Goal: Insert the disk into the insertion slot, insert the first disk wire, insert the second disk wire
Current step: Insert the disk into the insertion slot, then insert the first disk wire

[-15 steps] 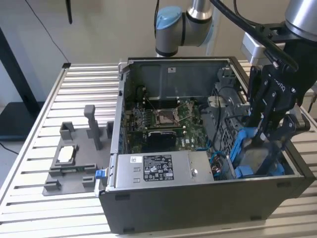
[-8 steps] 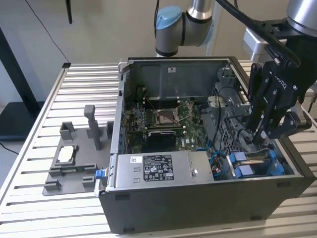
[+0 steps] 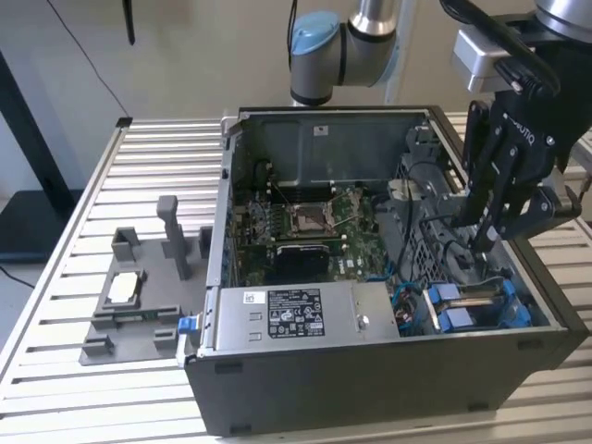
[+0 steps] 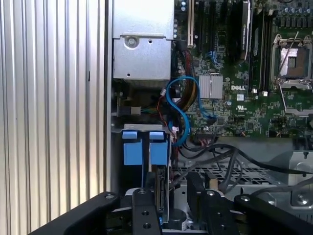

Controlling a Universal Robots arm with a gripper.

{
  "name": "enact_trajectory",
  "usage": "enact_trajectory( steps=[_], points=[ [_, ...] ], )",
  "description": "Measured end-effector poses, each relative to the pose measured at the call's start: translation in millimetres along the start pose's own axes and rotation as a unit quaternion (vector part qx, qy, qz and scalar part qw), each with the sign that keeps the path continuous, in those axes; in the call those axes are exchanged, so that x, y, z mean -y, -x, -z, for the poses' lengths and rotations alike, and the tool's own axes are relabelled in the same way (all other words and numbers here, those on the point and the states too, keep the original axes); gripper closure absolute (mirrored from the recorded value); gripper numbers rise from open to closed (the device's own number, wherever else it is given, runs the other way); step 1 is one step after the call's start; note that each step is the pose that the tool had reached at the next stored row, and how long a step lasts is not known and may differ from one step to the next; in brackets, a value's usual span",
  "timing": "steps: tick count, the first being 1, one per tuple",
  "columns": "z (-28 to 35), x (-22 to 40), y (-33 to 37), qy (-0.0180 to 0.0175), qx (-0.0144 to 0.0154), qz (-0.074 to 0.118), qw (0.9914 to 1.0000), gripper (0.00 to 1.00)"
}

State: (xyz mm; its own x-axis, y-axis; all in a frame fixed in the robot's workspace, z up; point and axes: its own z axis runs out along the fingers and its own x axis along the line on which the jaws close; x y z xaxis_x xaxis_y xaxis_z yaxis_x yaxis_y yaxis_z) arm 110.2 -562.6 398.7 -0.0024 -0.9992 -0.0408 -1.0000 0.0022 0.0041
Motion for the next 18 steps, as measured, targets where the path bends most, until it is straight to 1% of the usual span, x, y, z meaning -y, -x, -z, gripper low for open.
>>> enact_trajectory(
  steps=[2,4,5,7,8,9,10,13,15,18],
  points=[
    [-0.2,0.0,3.5,-0.0023,0.0026,0.000,0.99999,0.60],
    [-0.3,0.0,6.8,-0.0041,0.0065,0.000,0.99997,0.60],
    [-0.2,0.1,7.9,-0.0050,0.0094,0.000,0.99994,0.60],
    [-0.4,0.1,9.6,-0.0070,0.0165,0.000,0.99984,0.60],
    [-0.3,0.3,10.5,-0.0078,0.0196,0.000,0.99978,0.60],
    [-0.5,0.5,11.4,-0.0082,0.0222,0.000,0.99972,0.60],
    [-0.8,1.1,12.4,-0.0084,0.0242,0.000,0.99967,0.60],
    [-2.1,3.4,14.9,-0.0084,0.0263,0.000,0.99962,0.60],
    [-4.3,3.9,17.0,-0.0084,0.0265,0.000,0.99961,0.60],
    [-8.6,4.1,22.2,-0.0084,0.0265,0.000,0.99961,0.60]
  ],
)
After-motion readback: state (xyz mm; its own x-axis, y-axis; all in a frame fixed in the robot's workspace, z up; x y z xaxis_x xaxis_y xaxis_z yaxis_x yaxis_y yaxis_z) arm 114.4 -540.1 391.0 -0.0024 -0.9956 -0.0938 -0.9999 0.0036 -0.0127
